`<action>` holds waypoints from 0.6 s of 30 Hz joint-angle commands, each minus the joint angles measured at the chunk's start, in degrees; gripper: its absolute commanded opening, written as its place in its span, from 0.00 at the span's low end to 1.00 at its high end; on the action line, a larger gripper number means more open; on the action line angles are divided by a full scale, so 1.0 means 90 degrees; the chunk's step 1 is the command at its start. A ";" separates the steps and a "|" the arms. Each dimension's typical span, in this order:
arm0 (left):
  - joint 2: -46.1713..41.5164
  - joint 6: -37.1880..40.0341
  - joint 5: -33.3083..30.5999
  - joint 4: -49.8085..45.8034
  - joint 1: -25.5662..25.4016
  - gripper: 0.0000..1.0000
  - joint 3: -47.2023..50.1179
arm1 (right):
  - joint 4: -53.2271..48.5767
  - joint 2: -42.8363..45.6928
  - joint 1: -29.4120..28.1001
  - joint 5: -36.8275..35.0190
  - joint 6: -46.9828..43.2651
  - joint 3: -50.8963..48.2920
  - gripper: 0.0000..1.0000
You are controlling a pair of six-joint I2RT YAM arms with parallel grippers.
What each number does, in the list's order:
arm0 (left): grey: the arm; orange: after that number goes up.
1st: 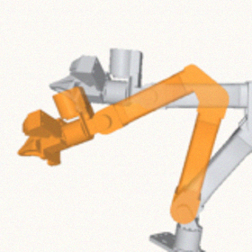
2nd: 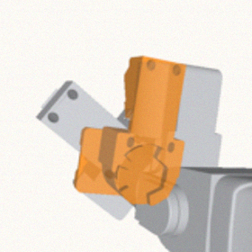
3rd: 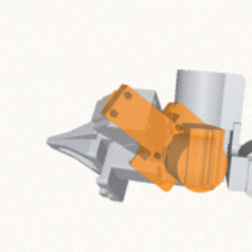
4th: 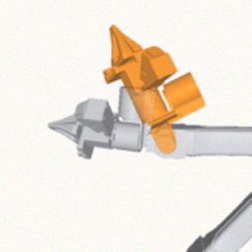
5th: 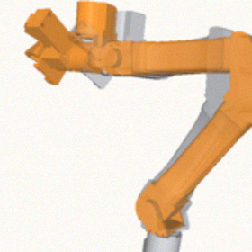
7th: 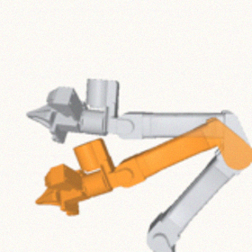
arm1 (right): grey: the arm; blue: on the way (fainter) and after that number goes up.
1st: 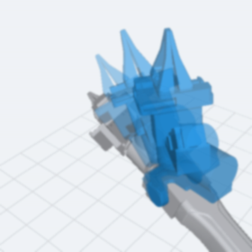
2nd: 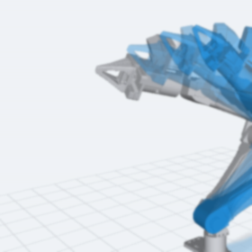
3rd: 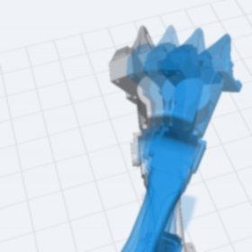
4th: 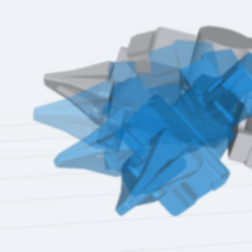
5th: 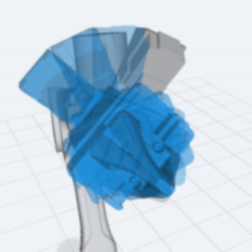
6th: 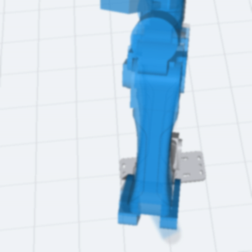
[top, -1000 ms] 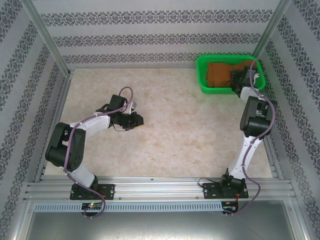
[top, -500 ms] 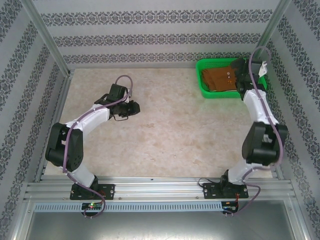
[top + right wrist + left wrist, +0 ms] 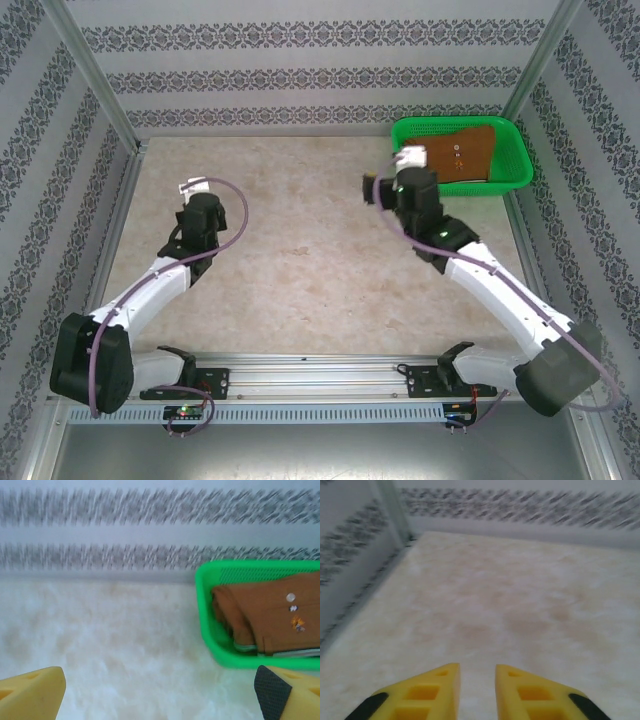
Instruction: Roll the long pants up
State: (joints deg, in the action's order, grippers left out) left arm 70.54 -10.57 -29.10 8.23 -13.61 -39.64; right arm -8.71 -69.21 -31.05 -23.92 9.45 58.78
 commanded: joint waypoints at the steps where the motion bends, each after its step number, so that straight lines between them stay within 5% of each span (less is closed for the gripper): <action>1: -0.0029 0.0671 -0.0435 0.2086 0.0385 0.38 0.1058 | 0.0445 -0.0142 -0.0467 -0.0519 -0.1149 -0.0549 0.98; 5: 0.0759 0.0891 -0.0012 0.3207 0.0726 0.59 0.1486 | 0.0849 -0.0182 -0.0522 -0.0355 -0.0910 -0.1063 0.98; 6: 0.0839 0.0821 0.0096 0.2808 0.0747 0.69 0.1350 | 0.0891 -0.0171 -0.0510 -0.0381 -0.0891 -0.1152 0.98; 7: 0.0951 0.0967 0.0304 0.3128 0.0758 0.98 0.1467 | 0.0918 -0.0140 -0.0495 -0.0429 -0.0885 -0.1229 0.98; 11: 0.1819 0.1337 0.0720 0.5563 0.0684 1.00 0.2340 | 0.1990 0.0192 -0.0123 -0.0015 -0.0967 -0.2134 0.98; 12: 0.1560 0.1290 0.0796 0.4731 0.0603 1.00 0.2168 | 0.2328 0.0271 0.0094 0.0097 -0.1002 -0.2397 0.98; 18: 0.1693 0.1744 0.1614 0.4582 0.0548 1.00 0.1983 | 0.3463 0.0550 0.1359 0.0188 -0.1401 -0.3564 0.97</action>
State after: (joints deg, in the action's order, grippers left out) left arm 85.03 1.58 -20.18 45.45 -8.19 -20.18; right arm 13.72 -65.93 -22.22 -24.08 -1.17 29.58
